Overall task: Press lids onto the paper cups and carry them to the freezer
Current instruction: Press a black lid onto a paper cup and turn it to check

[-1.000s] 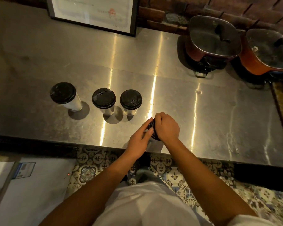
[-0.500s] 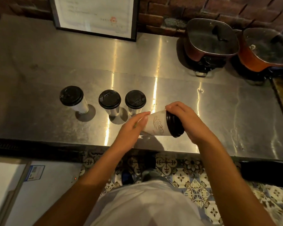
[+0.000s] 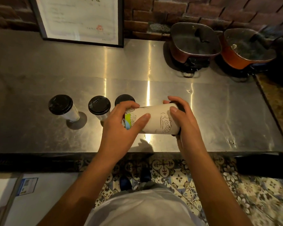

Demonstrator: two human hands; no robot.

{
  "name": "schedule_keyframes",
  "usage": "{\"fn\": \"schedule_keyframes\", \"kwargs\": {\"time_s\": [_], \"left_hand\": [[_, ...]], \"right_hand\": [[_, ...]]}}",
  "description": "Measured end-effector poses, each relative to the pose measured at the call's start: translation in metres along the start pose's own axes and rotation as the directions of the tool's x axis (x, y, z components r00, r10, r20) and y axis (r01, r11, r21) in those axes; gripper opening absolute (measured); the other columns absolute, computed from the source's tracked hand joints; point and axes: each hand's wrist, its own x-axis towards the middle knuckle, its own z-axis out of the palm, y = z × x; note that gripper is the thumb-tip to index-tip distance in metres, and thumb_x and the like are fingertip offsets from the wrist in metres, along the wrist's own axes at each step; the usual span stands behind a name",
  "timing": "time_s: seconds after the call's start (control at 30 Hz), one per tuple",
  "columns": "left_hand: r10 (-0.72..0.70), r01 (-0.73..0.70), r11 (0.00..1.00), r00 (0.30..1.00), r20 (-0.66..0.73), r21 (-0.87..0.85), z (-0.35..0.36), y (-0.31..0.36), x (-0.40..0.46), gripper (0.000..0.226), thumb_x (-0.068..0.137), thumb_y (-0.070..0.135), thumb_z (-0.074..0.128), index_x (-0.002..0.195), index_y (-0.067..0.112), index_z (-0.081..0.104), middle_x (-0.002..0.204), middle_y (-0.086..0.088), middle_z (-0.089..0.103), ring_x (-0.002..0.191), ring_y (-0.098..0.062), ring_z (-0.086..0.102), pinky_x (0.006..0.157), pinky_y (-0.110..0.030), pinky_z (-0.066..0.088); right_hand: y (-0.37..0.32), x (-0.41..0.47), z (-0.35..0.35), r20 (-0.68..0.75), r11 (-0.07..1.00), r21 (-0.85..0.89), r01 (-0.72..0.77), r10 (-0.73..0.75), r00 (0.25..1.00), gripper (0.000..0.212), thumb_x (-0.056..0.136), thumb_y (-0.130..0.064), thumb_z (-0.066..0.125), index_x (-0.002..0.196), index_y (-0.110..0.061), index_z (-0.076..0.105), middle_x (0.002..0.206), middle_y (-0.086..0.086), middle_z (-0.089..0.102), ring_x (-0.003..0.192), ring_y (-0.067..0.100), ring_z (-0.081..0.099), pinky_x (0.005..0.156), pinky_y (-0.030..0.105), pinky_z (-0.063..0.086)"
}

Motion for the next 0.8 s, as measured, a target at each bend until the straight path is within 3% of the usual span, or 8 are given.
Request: {"fn": "schedule_keyframes", "kwargs": {"time_s": [0.13, 0.27, 0.33, 0.4, 0.53, 0.63, 0.7, 0.8], "left_hand": [[0.248, -0.254, 0.964, 0.966, 0.077, 0.079, 0.011, 0.015, 0.002, 0.043, 0.084, 0.047, 0.072, 0.122, 0.034, 0.057, 0.133, 0.009, 0.057, 0.119, -0.003, 0.058, 0.087, -0.016, 0.055], [0.543, -0.565, 0.8, 0.825, 0.156, 0.201, 0.023, 0.021, 0.01, 0.039, 0.084, 0.032, 0.079, 0.117, 0.016, 0.068, 0.147, -0.009, 0.051, 0.141, -0.025, 0.046, 0.109, -0.037, 0.048], [0.632, -0.644, 0.731, 0.764, 0.132, 0.225, 0.03, 0.022, 0.012, 0.031, 0.085, 0.03, 0.079, 0.109, 0.014, 0.068, 0.139, -0.013, 0.055, 0.138, -0.031, 0.049, 0.108, -0.042, 0.049], [0.644, -0.648, 0.726, 0.758, 0.103, 0.231, 0.037, 0.026, 0.013, 0.031, 0.086, 0.032, 0.078, 0.11, 0.015, 0.067, 0.132, -0.014, 0.059, 0.127, -0.029, 0.057, 0.096, -0.038, 0.056], [0.604, -0.59, 0.758, 0.796, 0.042, 0.278, 0.054, 0.033, 0.013, 0.038, 0.086, 0.032, 0.076, 0.109, 0.003, 0.072, 0.118, -0.019, 0.064, 0.115, -0.02, 0.06, 0.09, -0.021, 0.056], [0.493, -0.478, 0.854, 0.87, -0.024, 0.205, 0.068, 0.037, 0.015, 0.031, 0.086, 0.033, 0.075, 0.11, 0.014, 0.069, 0.117, -0.007, 0.064, 0.11, -0.009, 0.061, 0.089, -0.016, 0.053], [0.232, -0.23, 0.973, 0.97, -0.079, 0.039, 0.073, 0.043, 0.015, 0.024, 0.086, 0.039, 0.077, 0.105, 0.027, 0.067, 0.112, 0.007, 0.066, 0.106, -0.01, 0.067, 0.08, -0.019, 0.058], [-0.129, 0.112, 0.962, 0.99, -0.05, -0.25, 0.077, 0.053, 0.023, 0.024, 0.077, 0.042, 0.073, 0.097, 0.03, 0.07, 0.097, 0.013, 0.072, 0.097, -0.015, 0.074, 0.067, -0.028, 0.063]], "right_hand": [[-0.02, 0.008, -0.009, 0.01, 0.988, 0.099, -0.115, 0.115, 0.993, 0.024, 0.101, -0.033, 0.055, 0.12, -0.029, 0.07, 0.11, 0.004, 0.073, 0.092, 0.022, 0.069, 0.067, 0.038, 0.05], [-0.036, 0.016, -0.024, 0.071, 0.944, 0.182, -0.275, 0.266, 0.961, 0.032, 0.098, -0.035, 0.058, 0.12, -0.019, 0.074, 0.099, 0.003, 0.073, 0.088, 0.022, 0.071, 0.067, 0.039, 0.058], [-0.041, 0.019, -0.033, 0.098, 0.936, 0.197, -0.292, 0.277, 0.956, 0.033, 0.097, -0.036, 0.058, 0.118, -0.018, 0.075, 0.1, 0.005, 0.074, 0.088, 0.023, 0.073, 0.064, 0.038, 0.06], [-0.045, 0.02, -0.039, 0.103, 0.944, 0.203, -0.261, 0.245, 0.964, 0.031, 0.097, -0.037, 0.057, 0.114, -0.019, 0.076, 0.098, 0.005, 0.074, 0.086, 0.021, 0.074, 0.062, 0.035, 0.059], [-0.047, 0.025, -0.049, 0.082, 0.946, 0.24, -0.22, 0.205, 0.975, 0.02, 0.095, -0.034, 0.061, 0.103, -0.023, 0.076, 0.086, 0.0, 0.074, 0.075, 0.014, 0.074, 0.062, 0.034, 0.055], [-0.045, 0.029, -0.054, 0.06, 0.959, 0.23, -0.166, 0.156, 0.986, 0.015, 0.097, -0.031, 0.061, 0.103, -0.026, 0.074, 0.085, -0.005, 0.074, 0.075, 0.01, 0.072, 0.059, 0.028, 0.054], [-0.042, 0.029, -0.055, 0.017, 0.98, 0.177, -0.087, 0.085, 0.996, 0.016, 0.097, -0.031, 0.061, 0.108, -0.028, 0.071, 0.094, -0.006, 0.073, 0.083, 0.013, 0.071, 0.058, 0.024, 0.052], [-0.035, 0.027, -0.055, -0.041, 0.994, 0.067, 0.085, -0.083, 0.996, 0.027, 0.092, -0.038, 0.06, 0.118, -0.034, 0.065, 0.106, -0.01, 0.067, 0.094, 0.012, 0.07, 0.062, 0.021, 0.054]]}}
